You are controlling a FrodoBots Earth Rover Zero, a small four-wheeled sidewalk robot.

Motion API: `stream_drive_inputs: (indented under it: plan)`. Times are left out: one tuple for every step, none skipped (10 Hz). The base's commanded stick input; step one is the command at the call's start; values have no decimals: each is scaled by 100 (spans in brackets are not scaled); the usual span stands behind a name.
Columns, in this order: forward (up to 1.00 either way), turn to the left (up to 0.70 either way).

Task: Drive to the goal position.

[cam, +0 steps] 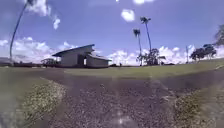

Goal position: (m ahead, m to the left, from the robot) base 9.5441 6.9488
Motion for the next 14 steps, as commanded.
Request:
stream_drive_inputs:
  plan:
    - [100, 22]
    - [100, 10]
    - [100, 3]
    - [100, 4]
    - [100, 22]
    - [100, 40]
    - [100, 40]
    - [100, 40]
    - [100, 39]
    - [100, 26]
    - [100, 2]
    - [100, 11]
    - [100, 38]
    - [100, 40]
